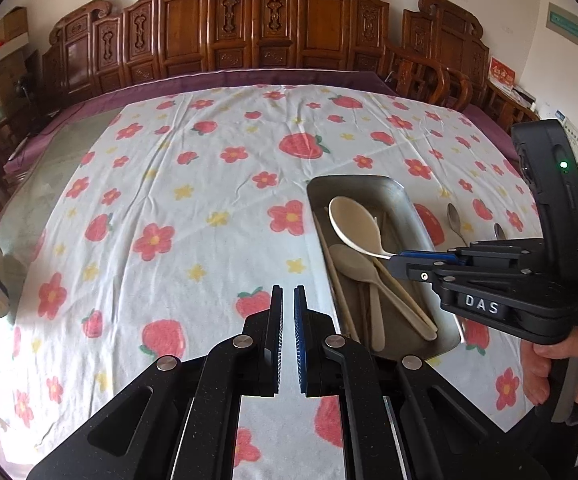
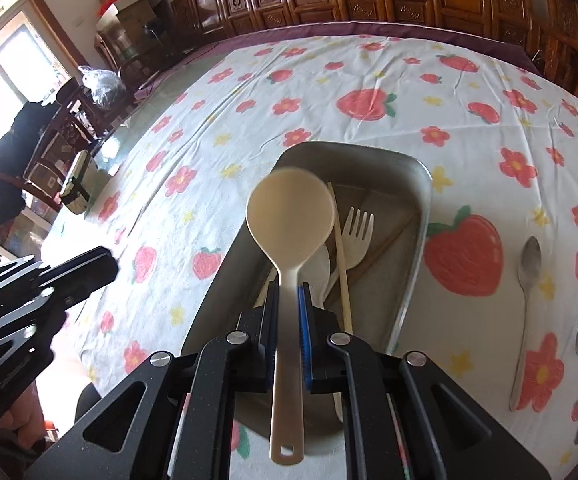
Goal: Organize utensils
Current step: 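Open the right gripper to release the ladle into the tray, then move the right gripper toward the remaining metal spoons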
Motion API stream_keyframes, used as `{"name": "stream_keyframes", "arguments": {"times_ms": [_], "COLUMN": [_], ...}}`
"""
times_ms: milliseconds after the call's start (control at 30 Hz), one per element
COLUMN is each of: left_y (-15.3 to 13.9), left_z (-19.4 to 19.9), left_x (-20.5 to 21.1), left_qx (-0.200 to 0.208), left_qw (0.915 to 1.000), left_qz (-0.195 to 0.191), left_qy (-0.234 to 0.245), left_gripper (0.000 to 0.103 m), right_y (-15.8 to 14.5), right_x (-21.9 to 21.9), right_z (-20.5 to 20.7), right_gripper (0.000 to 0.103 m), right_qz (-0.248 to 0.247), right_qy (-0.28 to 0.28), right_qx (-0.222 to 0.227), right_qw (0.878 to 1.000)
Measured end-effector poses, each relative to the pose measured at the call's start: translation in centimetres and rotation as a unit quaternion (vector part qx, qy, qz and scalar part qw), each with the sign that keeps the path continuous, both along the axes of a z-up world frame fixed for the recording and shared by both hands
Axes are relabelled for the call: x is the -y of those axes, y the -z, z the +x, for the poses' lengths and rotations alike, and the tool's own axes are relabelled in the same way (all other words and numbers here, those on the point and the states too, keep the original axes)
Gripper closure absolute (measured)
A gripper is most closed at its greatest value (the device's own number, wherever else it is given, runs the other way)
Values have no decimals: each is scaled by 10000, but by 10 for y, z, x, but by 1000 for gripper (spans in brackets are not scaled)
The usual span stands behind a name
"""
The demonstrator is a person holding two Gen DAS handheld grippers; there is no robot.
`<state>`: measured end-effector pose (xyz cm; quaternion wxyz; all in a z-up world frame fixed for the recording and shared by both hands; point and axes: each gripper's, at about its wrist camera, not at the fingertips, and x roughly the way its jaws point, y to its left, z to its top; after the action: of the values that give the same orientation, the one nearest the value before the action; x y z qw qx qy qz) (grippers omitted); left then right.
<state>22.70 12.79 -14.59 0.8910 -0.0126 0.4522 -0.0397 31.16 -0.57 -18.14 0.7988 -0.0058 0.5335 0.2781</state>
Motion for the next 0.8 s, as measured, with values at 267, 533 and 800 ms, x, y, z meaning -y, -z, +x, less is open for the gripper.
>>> {"name": "stream_keyframes", "arguments": {"times_ms": [267, 533, 800], "left_y": [-1, -3, -7], "left_z": [-3, -3, 2], "left_x": [-4, 2, 39], "left_qx": [8, 19, 41], "left_qw": [10000, 10000, 9997], "left_qz": [38, 46, 27], "left_qy": [-50, -15, 221], "left_gripper": [98, 98, 84], "right_y": [5, -10, -42], "right_x": [-2, 13, 91], "right_z": [7, 2, -23], "right_gripper": [92, 77, 77], "right_qz": [-55, 63, -82], "right_qy": [22, 12, 169], "right_qx": [34, 264, 823], "right_qw": [10000, 9996, 9964]}}
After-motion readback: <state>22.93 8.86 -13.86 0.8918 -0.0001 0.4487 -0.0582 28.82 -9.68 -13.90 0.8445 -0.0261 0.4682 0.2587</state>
